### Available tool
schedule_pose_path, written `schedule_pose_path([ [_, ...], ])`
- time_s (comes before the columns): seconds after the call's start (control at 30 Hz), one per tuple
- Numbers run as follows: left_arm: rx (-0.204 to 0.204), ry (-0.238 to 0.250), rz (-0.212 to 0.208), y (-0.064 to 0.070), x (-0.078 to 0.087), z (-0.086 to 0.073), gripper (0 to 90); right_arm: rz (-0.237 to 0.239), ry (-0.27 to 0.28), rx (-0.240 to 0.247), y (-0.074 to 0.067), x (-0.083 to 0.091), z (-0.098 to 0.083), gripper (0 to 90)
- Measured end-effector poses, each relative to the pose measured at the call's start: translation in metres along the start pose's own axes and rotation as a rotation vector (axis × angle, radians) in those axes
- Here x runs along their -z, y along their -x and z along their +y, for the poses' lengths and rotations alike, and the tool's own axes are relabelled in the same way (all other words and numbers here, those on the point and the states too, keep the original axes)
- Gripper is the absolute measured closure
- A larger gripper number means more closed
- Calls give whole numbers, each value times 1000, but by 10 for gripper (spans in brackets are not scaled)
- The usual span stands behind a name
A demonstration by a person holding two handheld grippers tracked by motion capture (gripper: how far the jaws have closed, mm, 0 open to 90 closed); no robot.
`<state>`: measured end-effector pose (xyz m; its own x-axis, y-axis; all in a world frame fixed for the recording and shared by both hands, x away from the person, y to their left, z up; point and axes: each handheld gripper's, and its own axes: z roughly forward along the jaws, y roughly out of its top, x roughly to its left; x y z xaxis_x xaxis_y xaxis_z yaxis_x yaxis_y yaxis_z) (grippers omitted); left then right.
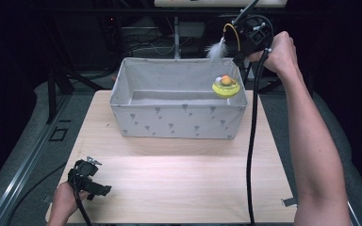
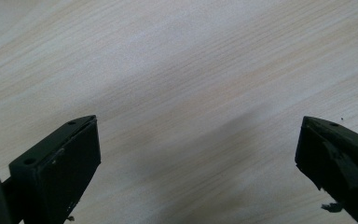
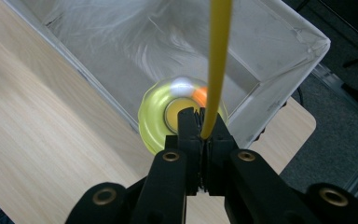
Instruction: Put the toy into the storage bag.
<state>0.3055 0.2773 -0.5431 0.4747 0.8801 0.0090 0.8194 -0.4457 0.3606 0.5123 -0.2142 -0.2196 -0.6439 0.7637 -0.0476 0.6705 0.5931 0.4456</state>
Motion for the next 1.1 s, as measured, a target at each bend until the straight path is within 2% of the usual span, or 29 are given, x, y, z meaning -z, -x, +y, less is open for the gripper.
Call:
schedule_pose_path([
  [0.37, -2, -3, 0, 0, 0, 0, 1, 8, 13, -21, 9, -22, 0, 885],
  [1.1, -7, -3, -3, 1, -1, 0, 1, 50, 6, -38, 10, -66, -6, 885],
])
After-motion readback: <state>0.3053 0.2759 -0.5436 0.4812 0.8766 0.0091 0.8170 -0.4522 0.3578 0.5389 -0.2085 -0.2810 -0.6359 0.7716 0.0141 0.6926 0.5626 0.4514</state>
